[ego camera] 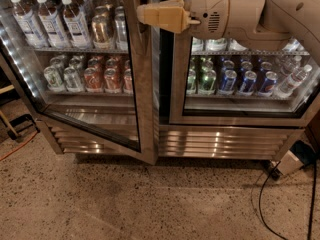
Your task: Open left fridge door
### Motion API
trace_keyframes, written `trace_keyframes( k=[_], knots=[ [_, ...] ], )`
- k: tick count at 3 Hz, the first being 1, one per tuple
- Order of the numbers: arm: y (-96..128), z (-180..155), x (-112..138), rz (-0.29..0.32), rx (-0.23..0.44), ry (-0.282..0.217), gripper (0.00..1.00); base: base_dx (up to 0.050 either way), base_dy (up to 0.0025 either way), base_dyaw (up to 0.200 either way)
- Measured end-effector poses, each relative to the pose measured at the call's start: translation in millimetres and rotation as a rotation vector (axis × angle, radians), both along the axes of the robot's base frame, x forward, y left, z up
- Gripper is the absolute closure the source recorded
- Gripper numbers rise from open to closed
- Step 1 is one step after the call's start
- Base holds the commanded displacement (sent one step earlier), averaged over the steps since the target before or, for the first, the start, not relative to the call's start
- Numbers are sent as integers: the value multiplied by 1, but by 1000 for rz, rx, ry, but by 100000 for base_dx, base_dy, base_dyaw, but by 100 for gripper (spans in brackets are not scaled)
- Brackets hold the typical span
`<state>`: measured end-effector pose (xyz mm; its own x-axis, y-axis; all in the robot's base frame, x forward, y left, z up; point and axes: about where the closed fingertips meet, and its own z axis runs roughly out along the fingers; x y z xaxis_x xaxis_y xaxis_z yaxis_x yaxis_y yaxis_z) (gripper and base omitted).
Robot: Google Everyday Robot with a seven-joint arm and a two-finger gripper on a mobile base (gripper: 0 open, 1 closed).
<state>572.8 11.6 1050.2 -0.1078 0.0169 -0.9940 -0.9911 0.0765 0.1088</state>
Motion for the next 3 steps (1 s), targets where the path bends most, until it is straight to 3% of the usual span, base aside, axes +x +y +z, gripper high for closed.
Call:
trace_keyframes(
  k=[1, 2, 3],
  knots=[
    [0, 0, 0, 0, 0, 0, 100, -4, 6, -19668],
    [0, 0, 0, 0, 0, 0, 100, -1, 2, 19786],
    [0, 0, 0, 1, 0, 0, 100, -3, 6, -19655]
  ],
)
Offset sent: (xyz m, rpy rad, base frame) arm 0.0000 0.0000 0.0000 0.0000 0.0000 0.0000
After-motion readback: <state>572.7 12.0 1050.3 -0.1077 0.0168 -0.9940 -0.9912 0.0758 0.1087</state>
